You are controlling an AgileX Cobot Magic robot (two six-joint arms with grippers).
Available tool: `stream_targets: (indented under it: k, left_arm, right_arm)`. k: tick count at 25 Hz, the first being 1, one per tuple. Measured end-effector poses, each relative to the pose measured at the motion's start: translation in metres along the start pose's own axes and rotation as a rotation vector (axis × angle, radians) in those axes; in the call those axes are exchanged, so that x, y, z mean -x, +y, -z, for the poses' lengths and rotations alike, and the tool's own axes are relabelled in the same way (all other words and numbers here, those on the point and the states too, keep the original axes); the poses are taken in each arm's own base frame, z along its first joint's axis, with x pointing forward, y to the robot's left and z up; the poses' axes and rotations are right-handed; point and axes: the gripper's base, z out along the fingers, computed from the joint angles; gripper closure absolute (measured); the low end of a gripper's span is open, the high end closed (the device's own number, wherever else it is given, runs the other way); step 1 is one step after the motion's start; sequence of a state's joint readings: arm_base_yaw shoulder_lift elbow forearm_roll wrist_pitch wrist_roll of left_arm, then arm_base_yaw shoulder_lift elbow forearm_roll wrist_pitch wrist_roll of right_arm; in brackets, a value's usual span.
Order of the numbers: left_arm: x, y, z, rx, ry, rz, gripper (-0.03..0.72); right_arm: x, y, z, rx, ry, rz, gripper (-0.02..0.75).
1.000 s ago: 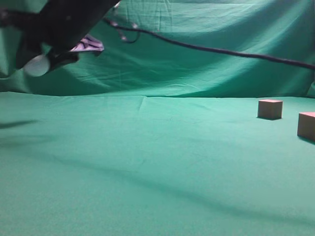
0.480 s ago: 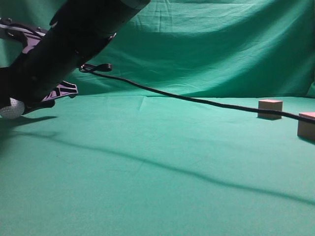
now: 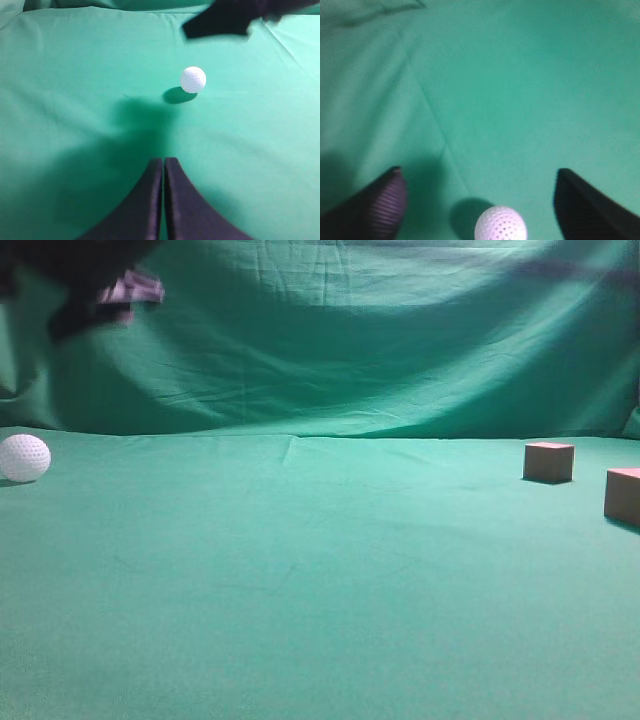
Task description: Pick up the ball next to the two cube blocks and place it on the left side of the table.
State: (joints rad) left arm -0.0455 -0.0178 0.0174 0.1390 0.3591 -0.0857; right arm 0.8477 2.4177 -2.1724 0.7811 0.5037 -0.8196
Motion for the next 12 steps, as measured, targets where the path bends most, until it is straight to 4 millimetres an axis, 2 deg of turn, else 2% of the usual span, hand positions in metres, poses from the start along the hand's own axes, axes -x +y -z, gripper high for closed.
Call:
stream_targets:
  k: [2,5,6,9,12]
  left_arm:
    - [0.0,0.0,0.0,0.0,0.0,0.0,0.688]
    - [0.0,0.0,0.0,0.0,0.0,0.0,0.688]
    - [0.0,0.0,0.0,0.0,0.0,0.0,0.688]
    - [0.0,0.0,0.0,0.0,0.0,0.0,0.688]
    - [0.0,0.0,0.0,0.0,0.0,0.0,0.688]
  right_arm:
    - [0.028,-0.004,0.037,0.034,0.002,-0.017,0.323]
    - [0.056,-0.009,0.091,0.059,0.068,-0.062,0.591]
    - [0.06,-0.011,0.107,0.057,0.104,-0.079,0.643]
    - [0.071,-0.009,0.158,0.022,0.251,-0.137,0.738]
    - [0.079,-0.004,0.202,-0.079,0.356,-0.143,0.738]
